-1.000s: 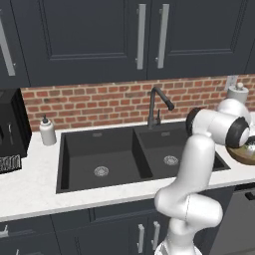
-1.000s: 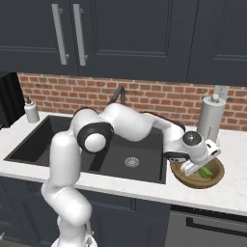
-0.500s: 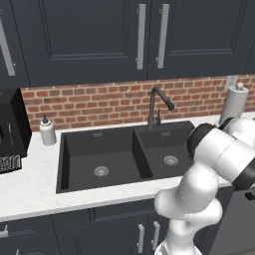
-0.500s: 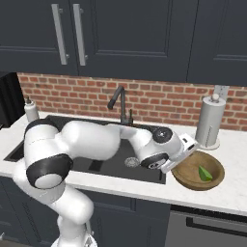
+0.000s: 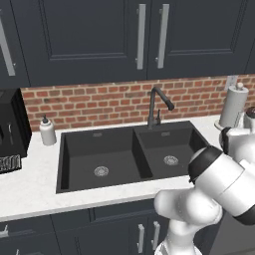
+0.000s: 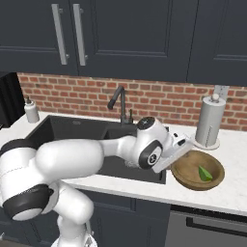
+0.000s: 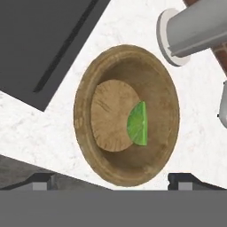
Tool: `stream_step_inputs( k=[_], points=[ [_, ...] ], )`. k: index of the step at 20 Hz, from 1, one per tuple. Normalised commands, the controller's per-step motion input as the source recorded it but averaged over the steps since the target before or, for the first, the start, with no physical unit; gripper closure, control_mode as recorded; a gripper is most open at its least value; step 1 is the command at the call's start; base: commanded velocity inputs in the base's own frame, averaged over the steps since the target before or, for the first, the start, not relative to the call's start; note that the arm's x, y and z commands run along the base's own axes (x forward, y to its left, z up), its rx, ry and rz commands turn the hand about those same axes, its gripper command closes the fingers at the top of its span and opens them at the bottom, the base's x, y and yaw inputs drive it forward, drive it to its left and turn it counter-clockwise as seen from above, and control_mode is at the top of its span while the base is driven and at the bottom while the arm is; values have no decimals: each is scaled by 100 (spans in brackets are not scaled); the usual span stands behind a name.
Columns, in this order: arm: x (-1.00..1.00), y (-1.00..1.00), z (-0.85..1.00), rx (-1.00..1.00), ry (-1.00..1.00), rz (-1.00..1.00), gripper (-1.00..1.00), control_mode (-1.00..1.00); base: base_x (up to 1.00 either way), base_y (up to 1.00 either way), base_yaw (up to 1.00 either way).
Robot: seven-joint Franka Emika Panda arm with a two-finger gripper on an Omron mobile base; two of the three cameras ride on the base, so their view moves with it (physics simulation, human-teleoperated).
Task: Pick the lemon wedge from the sink and place it in the bowl. Then pick the bowl and place it in the microwave. Then close the microwave door and press the start button.
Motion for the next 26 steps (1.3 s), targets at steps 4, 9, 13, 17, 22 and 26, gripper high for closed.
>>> stream_step_inputs(
  k=[4,9,13,17,22,26],
  points=[
    [1,27,11,0,27,-14,-100,-100,0,0,0],
    [12,4,-30,4,23,-10,-100,-100,0,0,0],
    [4,-23,-48,11,3,-3,-100,-100,0,0,0],
    [3,-21,-49,12,0,0,-100,-100,0,0,0],
    [24,-15,-42,10,-7,0,-100,-100,0,0,0],
    [43,-9,-49,6,-11,0,-100,-100,0,0,0]
  ],
)
